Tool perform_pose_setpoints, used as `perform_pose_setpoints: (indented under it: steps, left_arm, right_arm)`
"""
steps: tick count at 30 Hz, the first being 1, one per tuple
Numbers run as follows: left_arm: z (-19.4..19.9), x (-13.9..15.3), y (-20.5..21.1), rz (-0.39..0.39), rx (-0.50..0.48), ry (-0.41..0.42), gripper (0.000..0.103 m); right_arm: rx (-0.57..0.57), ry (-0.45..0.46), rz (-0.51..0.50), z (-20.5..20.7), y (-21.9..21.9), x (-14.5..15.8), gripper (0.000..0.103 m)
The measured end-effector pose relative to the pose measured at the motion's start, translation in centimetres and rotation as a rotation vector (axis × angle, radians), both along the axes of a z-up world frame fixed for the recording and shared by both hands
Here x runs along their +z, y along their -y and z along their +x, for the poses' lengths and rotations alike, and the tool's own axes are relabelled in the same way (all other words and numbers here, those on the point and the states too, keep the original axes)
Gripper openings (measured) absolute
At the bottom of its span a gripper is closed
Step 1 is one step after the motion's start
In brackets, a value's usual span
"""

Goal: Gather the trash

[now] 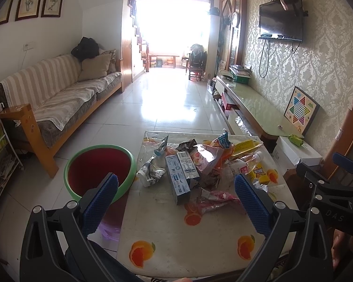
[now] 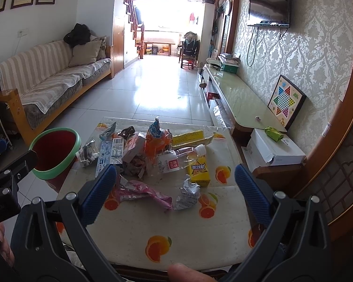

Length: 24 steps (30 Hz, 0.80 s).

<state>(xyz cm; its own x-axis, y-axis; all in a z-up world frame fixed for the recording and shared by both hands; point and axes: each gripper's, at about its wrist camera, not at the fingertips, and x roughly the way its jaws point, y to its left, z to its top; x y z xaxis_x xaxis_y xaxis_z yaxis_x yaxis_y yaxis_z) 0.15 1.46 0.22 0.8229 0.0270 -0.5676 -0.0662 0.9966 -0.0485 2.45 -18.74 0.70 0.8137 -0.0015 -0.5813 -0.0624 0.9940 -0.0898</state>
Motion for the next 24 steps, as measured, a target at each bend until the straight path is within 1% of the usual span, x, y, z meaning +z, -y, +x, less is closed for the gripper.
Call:
perform_pose_setpoints:
  steps: [12,15,19,22,24]
  left_arm:
    - [0.0,-0.1,0.1,-0.001,-0.001,-0.003,0.095]
    - [0.0,-0.6,0.4,0.001,-0.004,-0.013,0.095]
    - [0.7,-2.3,0.7,0.003,-0.017,-0.056,0.095]
    - [1.8,-4.3,1.0,-0.001,-0.045,-0.114,0.095]
    - [3.0,-6.0,1.2,-0.021,-0.077,-0.162,0.095]
  right_arm:
    - [-0.003,-0.001,0.000,0.1,0.1,-0.2,0.099]
    - [-0.006,-0.007,0.002,0.1,0.3,-0.4,0.099]
    - [-0.025,-0.040,-0.004,0.7,1.0,-2.0,0.099]
    - [-0.043,-0.072,-0.007,1.2,2.0,-3.8,0.099]
    - [-0.061,-0.099,-0.011,1.4,2.7,-5.1,0.099]
